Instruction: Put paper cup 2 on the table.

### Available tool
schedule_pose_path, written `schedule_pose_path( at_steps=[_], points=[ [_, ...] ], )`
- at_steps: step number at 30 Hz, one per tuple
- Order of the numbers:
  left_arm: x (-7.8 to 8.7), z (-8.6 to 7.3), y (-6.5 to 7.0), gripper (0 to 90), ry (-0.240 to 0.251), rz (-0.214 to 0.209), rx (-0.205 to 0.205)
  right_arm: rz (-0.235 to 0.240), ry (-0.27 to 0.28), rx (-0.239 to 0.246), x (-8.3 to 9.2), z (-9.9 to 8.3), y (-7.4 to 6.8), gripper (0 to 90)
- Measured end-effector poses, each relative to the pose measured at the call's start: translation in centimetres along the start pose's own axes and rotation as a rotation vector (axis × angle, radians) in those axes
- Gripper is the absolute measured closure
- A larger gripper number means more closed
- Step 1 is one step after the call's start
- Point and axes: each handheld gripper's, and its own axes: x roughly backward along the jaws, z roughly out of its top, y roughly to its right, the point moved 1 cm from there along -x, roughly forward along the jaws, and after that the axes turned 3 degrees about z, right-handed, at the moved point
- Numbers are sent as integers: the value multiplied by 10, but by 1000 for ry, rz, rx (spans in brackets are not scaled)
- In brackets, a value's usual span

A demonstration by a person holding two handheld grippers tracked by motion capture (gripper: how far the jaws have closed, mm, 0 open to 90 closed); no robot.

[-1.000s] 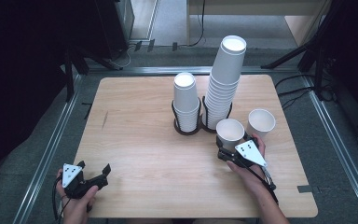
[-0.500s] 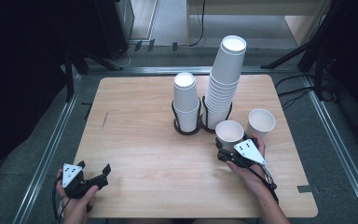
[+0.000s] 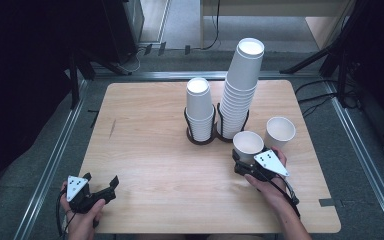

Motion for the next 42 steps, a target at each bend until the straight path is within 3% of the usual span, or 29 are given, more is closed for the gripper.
schedule_pose_path(
  at_steps=[8,12,24,34,42],
  points=[
    [1,-1,0,0,-1,-1,8,15,-18,-21,3,0,2,88],
    [2,-1,0,0,4,-4,11,41,-28,-14,4,0,0,0],
    [3,-2,0,0,13,-12,9,37,-26,9,21,6,-1,0],
    [2,-2,2,0,9,-13,-9,49,-5,30,50,8,4,0],
    [2,-3,1,0,12,-16,-4,11,14,32,76,6,18,0]
  ],
)
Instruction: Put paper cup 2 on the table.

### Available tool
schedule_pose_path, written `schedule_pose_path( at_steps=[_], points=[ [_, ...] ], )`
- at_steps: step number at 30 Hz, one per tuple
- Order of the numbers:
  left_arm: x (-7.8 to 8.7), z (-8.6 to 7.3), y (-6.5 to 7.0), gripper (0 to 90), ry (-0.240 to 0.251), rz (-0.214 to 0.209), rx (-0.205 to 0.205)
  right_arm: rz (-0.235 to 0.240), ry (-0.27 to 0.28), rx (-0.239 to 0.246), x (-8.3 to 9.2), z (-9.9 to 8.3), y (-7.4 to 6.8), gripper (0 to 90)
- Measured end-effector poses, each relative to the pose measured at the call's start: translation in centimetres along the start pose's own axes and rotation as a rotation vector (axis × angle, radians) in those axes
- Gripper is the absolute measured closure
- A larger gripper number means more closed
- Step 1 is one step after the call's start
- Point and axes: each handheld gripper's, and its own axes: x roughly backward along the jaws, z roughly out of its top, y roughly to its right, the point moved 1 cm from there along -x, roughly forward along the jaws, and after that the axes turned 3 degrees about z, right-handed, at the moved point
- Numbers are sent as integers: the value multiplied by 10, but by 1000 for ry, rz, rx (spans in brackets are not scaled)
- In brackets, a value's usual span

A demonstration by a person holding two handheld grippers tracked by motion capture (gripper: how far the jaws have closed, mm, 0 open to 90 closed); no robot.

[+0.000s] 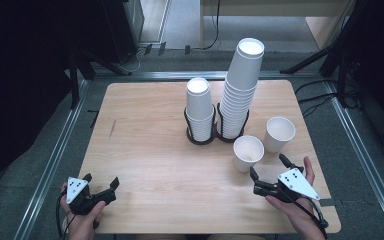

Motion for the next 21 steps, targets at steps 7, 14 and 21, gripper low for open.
schedule_pose_path(
  at_steps=[7,14,21],
  points=[
    [0,0,0,0,-2,1,2,-72,-16,-13,15,-12,23,0],
    [0,0,-1,0,1,-1,12,-132,-28,-40,25,-19,42,0],
    [0,0,-2,0,2,-3,16,-197,-39,-55,45,-26,64,0]
  ],
)
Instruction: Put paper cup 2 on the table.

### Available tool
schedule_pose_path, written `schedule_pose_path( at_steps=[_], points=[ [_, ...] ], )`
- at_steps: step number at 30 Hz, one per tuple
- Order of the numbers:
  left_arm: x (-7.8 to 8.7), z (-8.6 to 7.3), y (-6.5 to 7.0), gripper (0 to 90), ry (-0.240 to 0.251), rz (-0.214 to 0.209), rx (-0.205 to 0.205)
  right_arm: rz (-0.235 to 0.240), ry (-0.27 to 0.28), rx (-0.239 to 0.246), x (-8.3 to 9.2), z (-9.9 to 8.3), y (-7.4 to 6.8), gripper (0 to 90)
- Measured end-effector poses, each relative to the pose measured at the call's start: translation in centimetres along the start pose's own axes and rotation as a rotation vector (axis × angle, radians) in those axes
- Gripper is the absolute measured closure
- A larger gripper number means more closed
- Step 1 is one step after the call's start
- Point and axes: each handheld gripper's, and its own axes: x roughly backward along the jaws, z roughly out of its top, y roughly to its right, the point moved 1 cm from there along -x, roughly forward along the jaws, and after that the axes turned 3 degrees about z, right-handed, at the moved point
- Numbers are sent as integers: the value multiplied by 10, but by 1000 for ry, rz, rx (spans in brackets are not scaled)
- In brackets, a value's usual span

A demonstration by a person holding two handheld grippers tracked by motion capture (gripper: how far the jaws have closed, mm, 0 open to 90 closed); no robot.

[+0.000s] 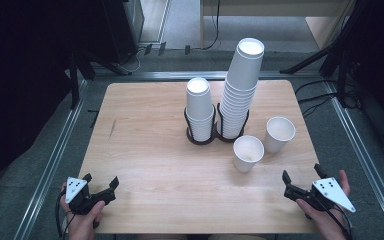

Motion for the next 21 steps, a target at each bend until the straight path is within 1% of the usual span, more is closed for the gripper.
schedule_pose_path(
  at_steps=[2,3,4,9,11,13,16,18,19,21],
  points=[
    [0,0,0,0,-1,0,5,-20,-2,-13,4,-1,6,0],
    [0,0,0,0,-1,0,5,-20,-2,-13,4,-1,6,0],
    [-1,0,0,0,0,2,10,-40,-6,-29,9,-2,12,0],
    [-1,0,-1,0,-1,1,12,-71,-17,-44,18,-7,24,0],
    [-1,0,-1,0,0,0,12,-77,-18,-44,20,-8,26,0],
    [-1,0,-1,0,-3,-1,11,-93,-22,-44,26,-10,32,0],
    [-1,0,-1,0,-4,-3,11,-101,-29,-44,31,-12,34,0],
    [-1,0,-1,0,-4,-3,12,-115,-36,-41,37,-15,39,0],
    [-1,0,-1,0,-4,-3,12,-115,-36,-41,37,-15,39,0],
    [-1,0,-1,0,-3,-3,12,-130,-37,-48,42,-17,43,0]
  ],
)
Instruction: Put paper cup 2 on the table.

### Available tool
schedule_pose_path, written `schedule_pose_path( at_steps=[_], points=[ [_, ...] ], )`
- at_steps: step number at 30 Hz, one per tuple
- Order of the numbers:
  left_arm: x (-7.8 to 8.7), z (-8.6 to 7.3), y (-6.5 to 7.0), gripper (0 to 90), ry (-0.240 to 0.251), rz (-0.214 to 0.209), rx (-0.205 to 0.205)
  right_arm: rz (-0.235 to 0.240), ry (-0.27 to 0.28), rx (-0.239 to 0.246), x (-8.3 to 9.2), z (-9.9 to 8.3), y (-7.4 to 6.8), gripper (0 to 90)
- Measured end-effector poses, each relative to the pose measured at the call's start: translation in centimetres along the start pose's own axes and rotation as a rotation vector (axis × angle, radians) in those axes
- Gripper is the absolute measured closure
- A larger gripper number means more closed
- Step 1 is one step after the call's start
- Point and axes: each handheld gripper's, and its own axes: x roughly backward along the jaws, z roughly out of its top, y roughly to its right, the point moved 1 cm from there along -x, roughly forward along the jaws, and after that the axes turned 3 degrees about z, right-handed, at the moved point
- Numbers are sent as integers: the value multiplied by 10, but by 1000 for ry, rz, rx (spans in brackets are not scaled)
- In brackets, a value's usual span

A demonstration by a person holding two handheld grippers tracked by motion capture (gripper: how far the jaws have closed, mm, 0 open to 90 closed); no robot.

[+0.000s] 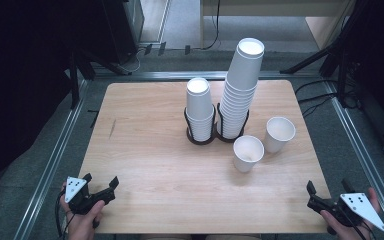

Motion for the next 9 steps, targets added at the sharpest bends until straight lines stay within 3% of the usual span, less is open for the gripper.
schedule_pose_path(
  at_steps=[9],
  points=[
    [-1,1,0,0,-12,0,-1,-3,-13,-11,0,-1,0,0]
  ],
)
